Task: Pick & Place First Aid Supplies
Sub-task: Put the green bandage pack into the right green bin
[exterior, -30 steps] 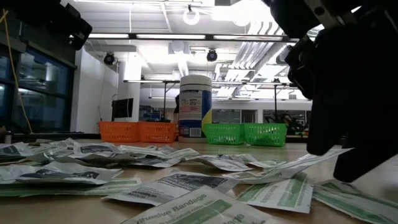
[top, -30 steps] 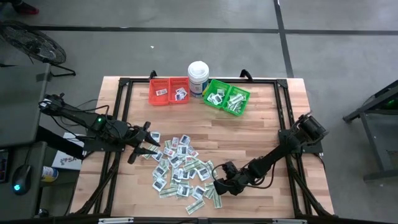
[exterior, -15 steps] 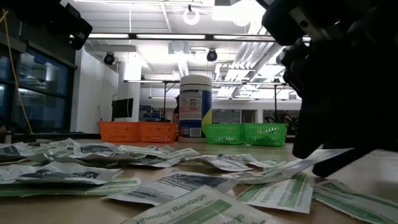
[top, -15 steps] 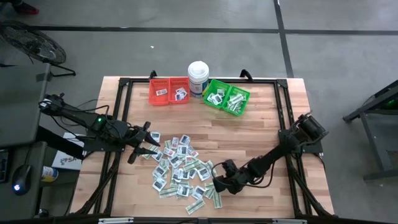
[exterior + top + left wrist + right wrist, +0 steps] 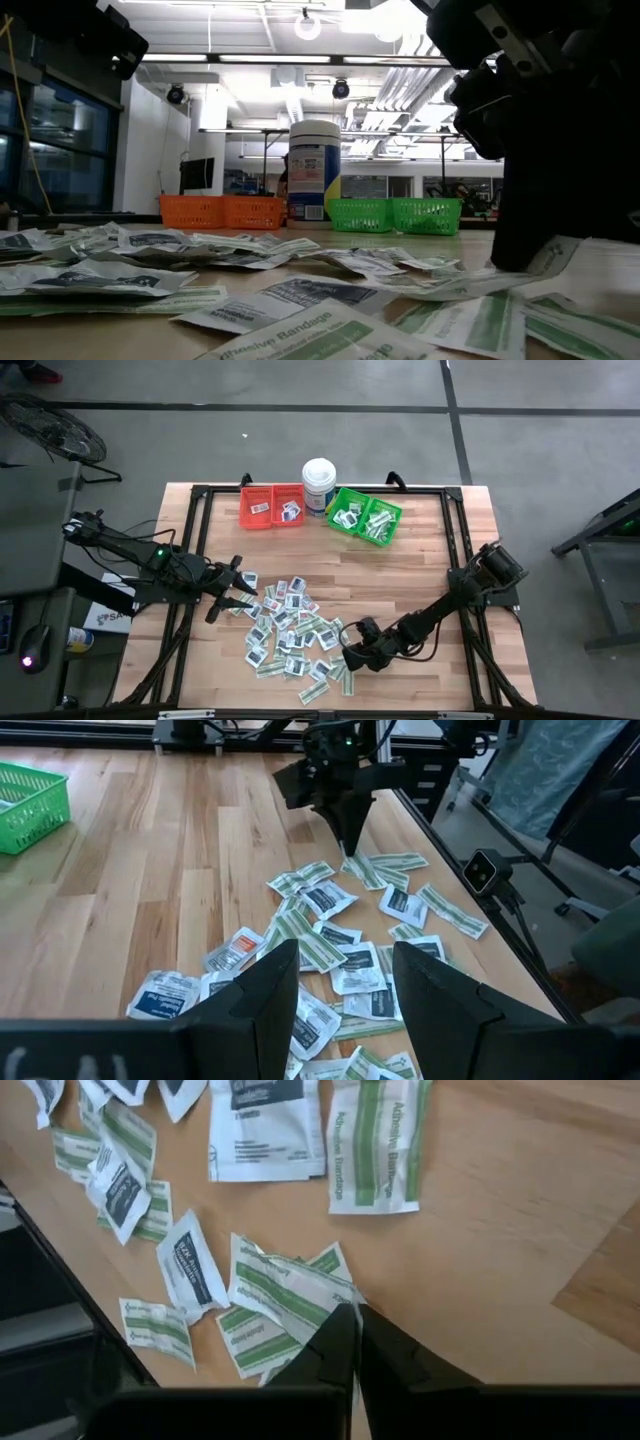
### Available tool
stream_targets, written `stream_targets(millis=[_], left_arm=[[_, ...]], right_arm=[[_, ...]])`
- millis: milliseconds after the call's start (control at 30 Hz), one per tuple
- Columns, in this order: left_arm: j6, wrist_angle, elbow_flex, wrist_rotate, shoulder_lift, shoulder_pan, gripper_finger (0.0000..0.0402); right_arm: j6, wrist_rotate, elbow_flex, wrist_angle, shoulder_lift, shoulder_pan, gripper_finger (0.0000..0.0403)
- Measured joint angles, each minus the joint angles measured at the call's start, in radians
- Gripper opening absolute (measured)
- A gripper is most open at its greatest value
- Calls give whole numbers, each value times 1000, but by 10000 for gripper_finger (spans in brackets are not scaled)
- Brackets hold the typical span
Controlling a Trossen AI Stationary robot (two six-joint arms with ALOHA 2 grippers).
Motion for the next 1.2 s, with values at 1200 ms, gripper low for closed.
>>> stream_targets(millis=[1200], left_arm=[[-31,4,0,-8,0,0,162]], right_arm=[[-712,241,0,-515,-598,-370,0]])
